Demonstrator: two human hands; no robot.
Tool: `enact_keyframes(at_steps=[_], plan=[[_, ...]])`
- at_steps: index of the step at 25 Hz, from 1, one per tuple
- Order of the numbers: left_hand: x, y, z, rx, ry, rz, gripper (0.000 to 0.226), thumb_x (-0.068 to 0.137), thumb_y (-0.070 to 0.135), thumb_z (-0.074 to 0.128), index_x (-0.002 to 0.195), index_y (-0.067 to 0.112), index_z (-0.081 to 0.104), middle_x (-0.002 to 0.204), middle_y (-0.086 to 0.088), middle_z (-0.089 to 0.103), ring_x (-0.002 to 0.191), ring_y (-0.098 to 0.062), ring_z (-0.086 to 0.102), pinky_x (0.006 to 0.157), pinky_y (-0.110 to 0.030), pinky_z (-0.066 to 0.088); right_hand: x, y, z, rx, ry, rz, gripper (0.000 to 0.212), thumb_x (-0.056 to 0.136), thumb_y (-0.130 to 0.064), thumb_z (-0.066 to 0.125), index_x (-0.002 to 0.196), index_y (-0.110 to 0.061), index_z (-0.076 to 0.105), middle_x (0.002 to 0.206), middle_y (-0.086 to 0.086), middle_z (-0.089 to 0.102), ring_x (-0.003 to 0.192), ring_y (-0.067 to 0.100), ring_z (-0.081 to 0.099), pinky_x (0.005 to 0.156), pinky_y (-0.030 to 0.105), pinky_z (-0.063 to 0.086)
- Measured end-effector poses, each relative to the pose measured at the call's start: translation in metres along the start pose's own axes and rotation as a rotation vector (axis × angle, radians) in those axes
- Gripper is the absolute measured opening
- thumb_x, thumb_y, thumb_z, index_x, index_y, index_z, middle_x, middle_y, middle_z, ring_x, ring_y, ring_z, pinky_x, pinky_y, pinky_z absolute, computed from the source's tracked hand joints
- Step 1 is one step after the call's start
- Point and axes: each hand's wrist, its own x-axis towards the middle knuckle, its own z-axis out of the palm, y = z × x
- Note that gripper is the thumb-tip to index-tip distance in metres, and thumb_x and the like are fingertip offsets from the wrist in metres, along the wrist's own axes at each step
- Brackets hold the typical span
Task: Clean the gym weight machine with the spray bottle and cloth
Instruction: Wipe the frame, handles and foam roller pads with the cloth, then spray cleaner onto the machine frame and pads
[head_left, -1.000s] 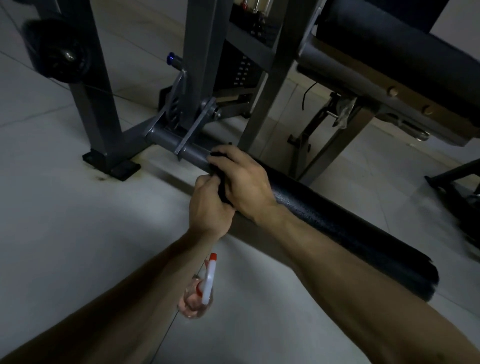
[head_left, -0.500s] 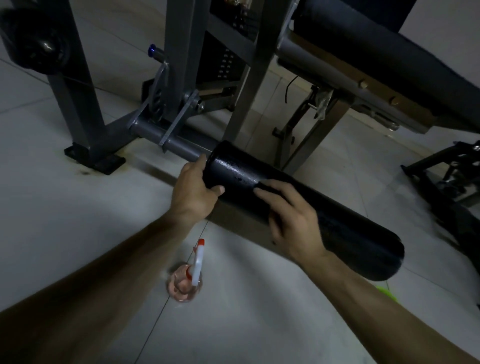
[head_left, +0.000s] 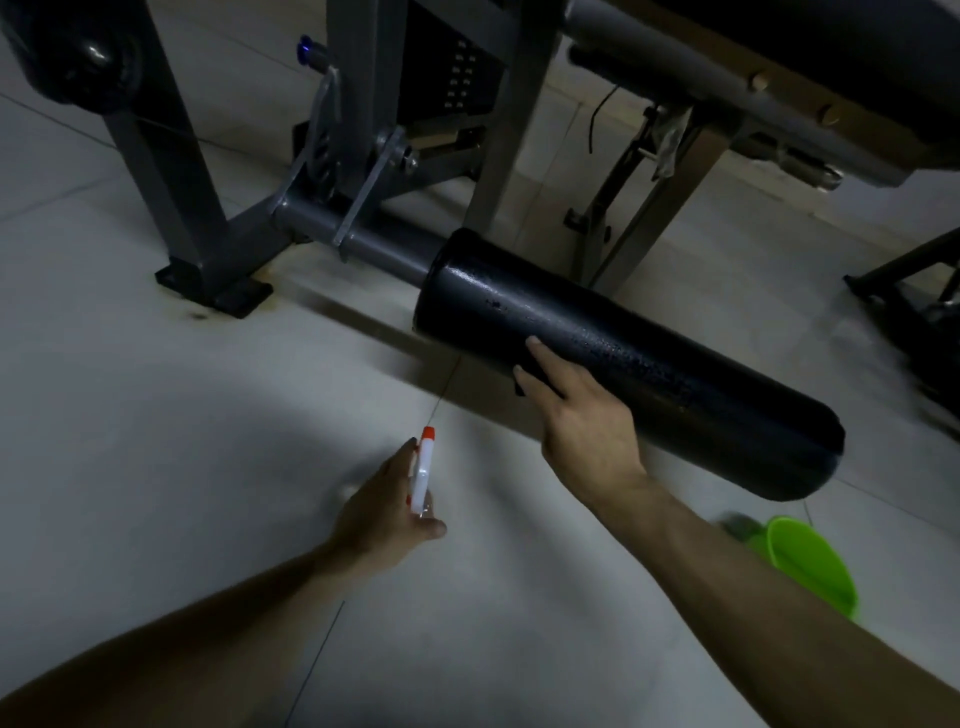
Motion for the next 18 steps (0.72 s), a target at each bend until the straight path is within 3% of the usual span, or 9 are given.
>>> enact_keyframes(at_steps=[3, 6, 10, 14, 18], plan=[[0.005, 0.007, 0.008, 0.139, 0.221, 0.129, 0.094, 0.082, 0.045, 0.075, 0.157, 0.029, 0.021, 0.15, 0.001, 0.049, 0.127, -0.018, 0.056, 0.101, -0.037, 0.053, 0.016, -0.004, -0.006, -0.055, -0.026, 0.044, 0.068, 0.068, 0.01, 0.069, 0.134, -0.008, 0.065, 0.15, 0.014, 0.053, 0.121, 0.037, 0.058, 0.086, 0.044, 0.058], [0.004, 0.016, 0.004, 0.161, 0.186, 0.212, 0.082, 0.094, 0.033, 0.067, 0.161, 0.025, 0.021, 0.153, 0.0, 0.049, 0.129, -0.02, 0.056, 0.105, -0.032, 0.048, 0.033, -0.003, -0.016, -0.101, -0.025, 0.121, 0.057, 0.082, 0.004, 0.066, 0.137, -0.01, 0.062, 0.15, 0.013, 0.051, 0.117, 0.037, 0.056, 0.086, 0.044, 0.057], [0.001, 0.032, -0.016, 0.136, 0.263, 0.194, 0.073, 0.091, 0.04, 0.063, 0.156, 0.031, 0.031, 0.118, 0.005, 0.068, 0.099, -0.014, 0.065, 0.088, -0.034, 0.056, 0.038, -0.004, -0.02, -0.113, -0.038, 0.136, 0.06, 0.082, 0.001, 0.07, 0.139, -0.013, 0.061, 0.151, 0.01, 0.051, 0.118, 0.034, 0.055, 0.086, 0.044, 0.058], [-0.007, 0.061, -0.055, -0.041, 0.477, 0.274, 0.042, 0.085, 0.034, 0.06, 0.126, 0.025, 0.058, 0.076, 0.007, 0.062, 0.068, -0.013, 0.061, 0.068, -0.039, 0.058, 0.031, -0.004, -0.025, 0.076, 0.016, 0.192, 0.061, 0.084, 0.004, 0.066, 0.142, -0.015, 0.061, 0.15, 0.007, 0.053, 0.128, 0.032, 0.053, 0.096, 0.046, 0.056], [-0.021, 0.071, -0.088, -0.057, 0.545, 0.357, 0.016, 0.089, 0.028, 0.066, 0.104, 0.028, 0.058, 0.068, 0.01, 0.056, 0.061, -0.01, 0.058, 0.062, -0.031, 0.057, 0.019, -0.002, -0.038, 0.213, 0.069, 0.25, 0.057, 0.087, 0.004, 0.064, 0.14, -0.017, 0.063, 0.147, 0.002, 0.055, 0.132, 0.025, 0.051, 0.106, 0.041, 0.051]])
